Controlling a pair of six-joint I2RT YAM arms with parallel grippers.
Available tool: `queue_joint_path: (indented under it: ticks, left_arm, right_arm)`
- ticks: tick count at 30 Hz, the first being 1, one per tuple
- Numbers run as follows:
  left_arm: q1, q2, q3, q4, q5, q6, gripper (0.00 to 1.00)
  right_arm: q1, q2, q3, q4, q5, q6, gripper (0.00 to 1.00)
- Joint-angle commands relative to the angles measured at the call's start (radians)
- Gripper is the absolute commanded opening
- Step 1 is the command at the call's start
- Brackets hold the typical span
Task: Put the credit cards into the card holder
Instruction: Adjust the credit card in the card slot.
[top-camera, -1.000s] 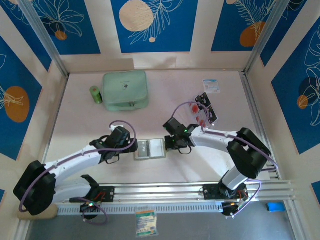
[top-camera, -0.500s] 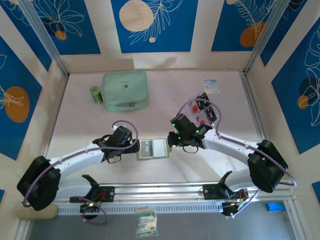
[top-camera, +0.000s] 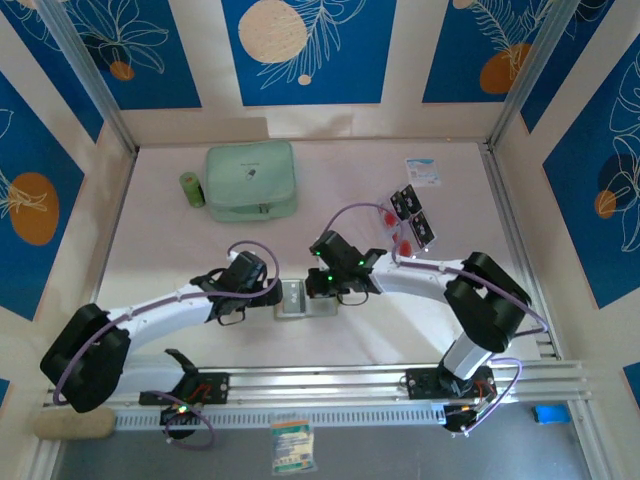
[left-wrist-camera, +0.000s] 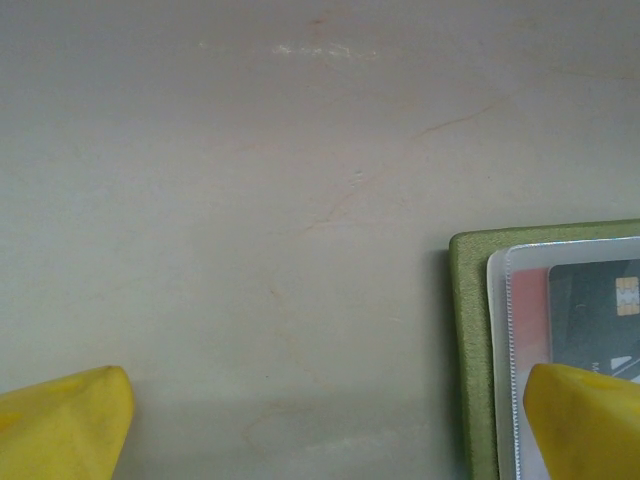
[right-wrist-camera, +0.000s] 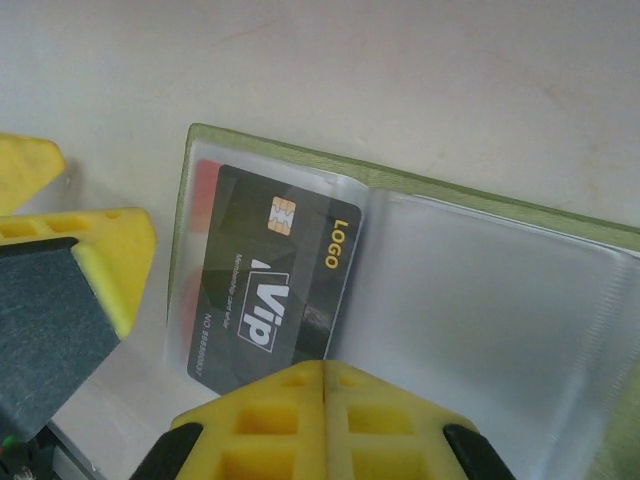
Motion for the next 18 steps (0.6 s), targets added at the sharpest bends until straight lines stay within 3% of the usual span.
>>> queue_joint_path:
  ticks: [1, 18]
  left_arm:
    - [-0.004, 0.004, -0.01, 0.013, -0.007, 0.01, 1.0]
    - [-0.004, 0.04, -0.032, 0.03, -0.019, 0.01, 0.99]
  right_arm:
    - [0.009, 0.028, 0.038, 0.026, -0.03, 0.014, 0.0]
    - [0.009, 0.101, 0.045, 0.052, -0.04, 0.024, 0.0]
